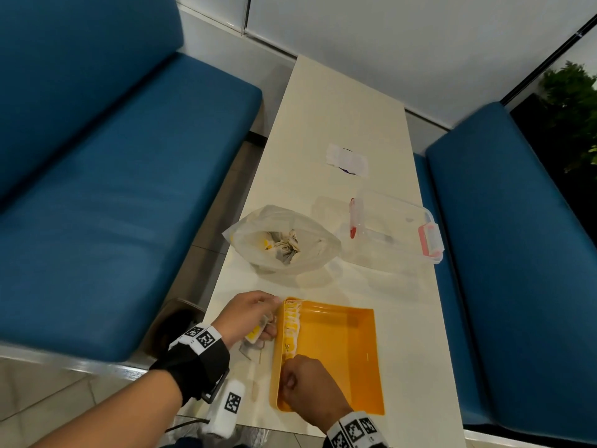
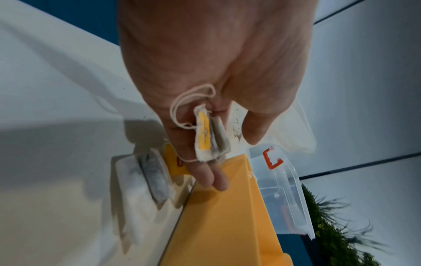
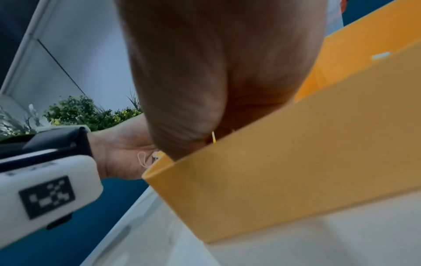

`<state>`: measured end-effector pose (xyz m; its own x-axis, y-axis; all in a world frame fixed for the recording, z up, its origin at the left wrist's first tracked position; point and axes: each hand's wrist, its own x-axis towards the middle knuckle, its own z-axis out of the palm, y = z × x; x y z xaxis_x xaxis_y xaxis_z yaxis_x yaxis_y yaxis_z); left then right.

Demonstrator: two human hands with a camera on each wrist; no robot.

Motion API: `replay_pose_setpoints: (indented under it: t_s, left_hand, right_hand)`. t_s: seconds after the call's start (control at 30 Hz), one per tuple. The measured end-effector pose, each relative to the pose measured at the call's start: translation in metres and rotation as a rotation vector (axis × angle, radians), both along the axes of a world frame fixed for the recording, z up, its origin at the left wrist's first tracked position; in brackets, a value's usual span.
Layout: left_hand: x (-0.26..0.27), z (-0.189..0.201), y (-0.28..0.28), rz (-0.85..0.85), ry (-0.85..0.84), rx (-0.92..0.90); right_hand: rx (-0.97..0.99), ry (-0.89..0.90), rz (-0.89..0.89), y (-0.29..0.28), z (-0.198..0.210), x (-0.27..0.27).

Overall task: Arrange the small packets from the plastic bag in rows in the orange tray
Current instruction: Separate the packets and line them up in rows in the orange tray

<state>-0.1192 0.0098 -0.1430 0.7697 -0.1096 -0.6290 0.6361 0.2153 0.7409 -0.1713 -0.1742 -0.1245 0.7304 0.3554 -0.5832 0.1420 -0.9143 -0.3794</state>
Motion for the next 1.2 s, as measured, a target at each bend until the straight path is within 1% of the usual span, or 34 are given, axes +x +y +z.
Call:
replay_pose_setpoints:
  t_s: [0.07, 0.23, 0.3, 0.43, 0.53, 0.6, 0.7, 0.87, 1.0, 1.07, 1.2]
  left_hand:
    - [0.0, 0.004, 0.006, 0.029, 0.041, -0.055]
    - [0.002, 0.001, 0.018, 0.144, 0.071, -0.218]
    - [0.002, 0.002, 0.022, 0.176, 0.08, -0.277]
    - [0.001, -0.001, 0.03, 0.237, 0.084, -0.372]
    - [0.002, -0.005, 0.036, 0.293, 0.085, -0.401]
    - [0.001, -0.005, 0.039, 0.326, 0.076, -0.422]
    - [0.002, -0.006, 0.043, 0.367, 0.066, -0.453]
    - [0.003, -0.009, 0.048, 0.43, 0.089, -0.489]
    - [0.002, -0.008, 0.051, 0.461, 0.1, -0.535]
    - [0.001, -0.007, 0.049, 0.466, 0.102, -0.558]
    - [0.001, -0.005, 0.048, 0.464, 0.084, -0.564]
  right_hand:
    - [0.006, -0.017, 0.001, 0.001, -0.002, -0.001]
    - [0.0, -0.024, -0.011, 0.0, -0.003, -0.002]
    - [0.019, -0.059, -0.056, 0.0, -0.001, 0.002]
    - [0.141, -0.16, -0.2, 0.007, 0.017, 0.021]
    - [0.235, -0.211, -0.226, 0.022, 0.034, 0.035]
    - [0.249, -0.215, -0.215, 0.035, 0.04, 0.044]
    - [0.183, -0.109, -0.184, 0.058, 0.037, 0.053]
    - [0.102, 0.091, -0.214, 0.09, 0.027, 0.062]
    - [0.119, 0.213, -0.342, 0.102, 0.023, 0.066]
    - [0.169, 0.255, -0.433, 0.103, 0.02, 0.067]
    - [0.273, 0.264, -0.555, 0.1, 0.021, 0.069]
